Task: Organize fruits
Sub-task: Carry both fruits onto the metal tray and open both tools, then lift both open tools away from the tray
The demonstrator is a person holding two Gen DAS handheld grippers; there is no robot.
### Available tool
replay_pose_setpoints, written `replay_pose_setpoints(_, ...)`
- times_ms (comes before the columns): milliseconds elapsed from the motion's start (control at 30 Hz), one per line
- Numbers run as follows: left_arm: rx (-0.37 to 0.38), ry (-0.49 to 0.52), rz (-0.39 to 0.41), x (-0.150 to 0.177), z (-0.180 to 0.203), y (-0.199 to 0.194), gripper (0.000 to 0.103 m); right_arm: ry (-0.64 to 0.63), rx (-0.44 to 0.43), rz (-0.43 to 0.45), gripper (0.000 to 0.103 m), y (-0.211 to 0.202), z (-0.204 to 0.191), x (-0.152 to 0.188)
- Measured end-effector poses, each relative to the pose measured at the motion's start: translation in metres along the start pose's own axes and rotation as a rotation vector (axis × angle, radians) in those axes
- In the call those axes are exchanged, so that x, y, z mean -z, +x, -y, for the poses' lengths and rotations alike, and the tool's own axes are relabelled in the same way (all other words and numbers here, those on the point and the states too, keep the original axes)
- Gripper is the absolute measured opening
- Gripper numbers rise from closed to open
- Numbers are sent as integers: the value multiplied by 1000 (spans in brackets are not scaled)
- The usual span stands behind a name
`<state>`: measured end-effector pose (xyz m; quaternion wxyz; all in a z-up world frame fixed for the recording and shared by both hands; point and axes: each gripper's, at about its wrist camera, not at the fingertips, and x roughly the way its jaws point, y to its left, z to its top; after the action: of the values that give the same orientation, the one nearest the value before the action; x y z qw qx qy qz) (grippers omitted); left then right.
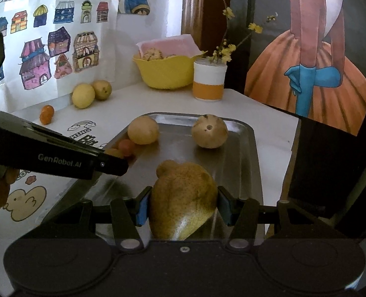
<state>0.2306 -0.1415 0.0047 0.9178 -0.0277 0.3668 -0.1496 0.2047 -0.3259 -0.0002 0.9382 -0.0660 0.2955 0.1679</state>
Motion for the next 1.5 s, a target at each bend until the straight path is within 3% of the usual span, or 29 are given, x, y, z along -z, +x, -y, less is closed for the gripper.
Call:
replay_pose_setpoints(500,-3,-13,-37,1,-5,8,29,-19,14,3,59,1,-5,1)
replay_pose_setpoints(600,22,-29,-33,0,-8,4,43,-38,24,30,73,-9,-9,-1)
replay_pose_setpoints(667,31,-34,-8,0,-8,-3,53,-46,34,47,77,-18,-11,-2)
replay_pose_setpoints(733,18,-32,20,-2,-8,-12,71,-40,39,55,80,-27,-11,-4)
replay_pose_setpoints(900,19,-59,79,-1,-15,-38,87,-16,49,89,97,-60,-16,-7)
replay_pose_setpoints(1033,11,-76,115,6,-24,-66,99,-25,58,113,102,-92,-29,-8)
replay_pose_setpoints(1233,-19,-84,146,28,-49,-110,102,-12,55,86,102,-133,-55,-4)
replay_pose_setpoints(1500,-114,-85,59,73,-90,-154,102,-22,-33,-103,102,-150,-108,16)
